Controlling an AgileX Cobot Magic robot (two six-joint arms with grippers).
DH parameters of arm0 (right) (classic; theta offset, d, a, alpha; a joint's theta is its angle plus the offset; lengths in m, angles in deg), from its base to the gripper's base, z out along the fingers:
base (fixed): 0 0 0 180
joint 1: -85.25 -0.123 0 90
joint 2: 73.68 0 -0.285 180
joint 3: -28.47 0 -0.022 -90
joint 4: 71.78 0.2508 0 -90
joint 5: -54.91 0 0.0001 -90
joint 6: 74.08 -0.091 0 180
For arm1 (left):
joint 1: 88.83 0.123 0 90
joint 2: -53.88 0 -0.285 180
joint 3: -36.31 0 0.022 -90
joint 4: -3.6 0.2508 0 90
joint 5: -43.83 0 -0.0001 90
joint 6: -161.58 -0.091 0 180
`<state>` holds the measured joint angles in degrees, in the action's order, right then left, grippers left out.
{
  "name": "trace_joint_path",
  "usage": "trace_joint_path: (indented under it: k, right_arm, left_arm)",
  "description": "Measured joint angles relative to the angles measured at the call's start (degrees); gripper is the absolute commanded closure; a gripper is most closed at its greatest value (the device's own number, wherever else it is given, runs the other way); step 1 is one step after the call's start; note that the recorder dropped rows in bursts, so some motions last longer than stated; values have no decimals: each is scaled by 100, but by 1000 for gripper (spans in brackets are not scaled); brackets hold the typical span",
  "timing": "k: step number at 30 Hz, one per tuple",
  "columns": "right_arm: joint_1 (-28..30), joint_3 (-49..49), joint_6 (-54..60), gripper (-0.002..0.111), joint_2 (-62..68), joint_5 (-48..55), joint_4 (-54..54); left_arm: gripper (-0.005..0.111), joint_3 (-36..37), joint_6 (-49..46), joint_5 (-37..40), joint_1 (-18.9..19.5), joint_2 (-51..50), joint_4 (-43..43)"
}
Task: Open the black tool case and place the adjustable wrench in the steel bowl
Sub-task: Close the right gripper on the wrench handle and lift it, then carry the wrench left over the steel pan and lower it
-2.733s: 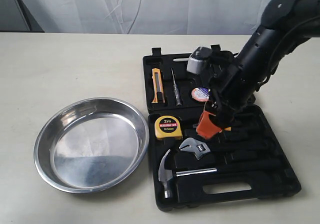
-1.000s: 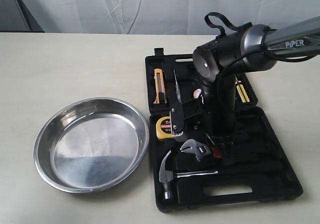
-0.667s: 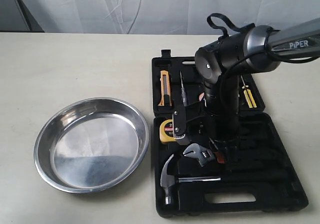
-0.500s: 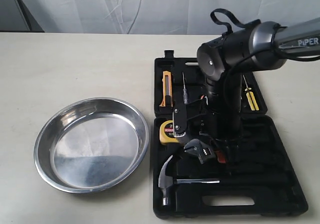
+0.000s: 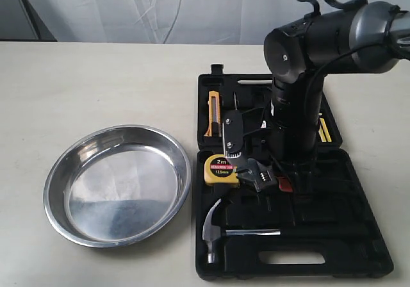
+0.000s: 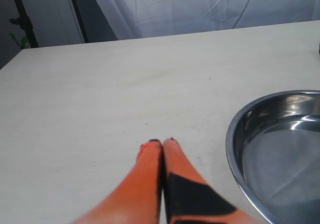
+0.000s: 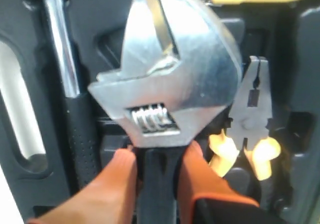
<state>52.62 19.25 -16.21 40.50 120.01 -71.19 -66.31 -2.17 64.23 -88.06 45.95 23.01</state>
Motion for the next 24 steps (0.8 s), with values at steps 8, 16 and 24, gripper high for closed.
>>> trace_joint_path:
  k: [8,16,24]
  right_arm:
    - [-282,0,0,108,-350,-981,828]
    - [-1040,74,0,108,-373,-2749,1493]
    - [-1411,758,0,108,-111,-3787,2704]
  left_arm:
    - [107,0,0,0,0,0,0]
    - [107,0,0,0,0,0,0]
    - [107,0,0,0,0,0,0]
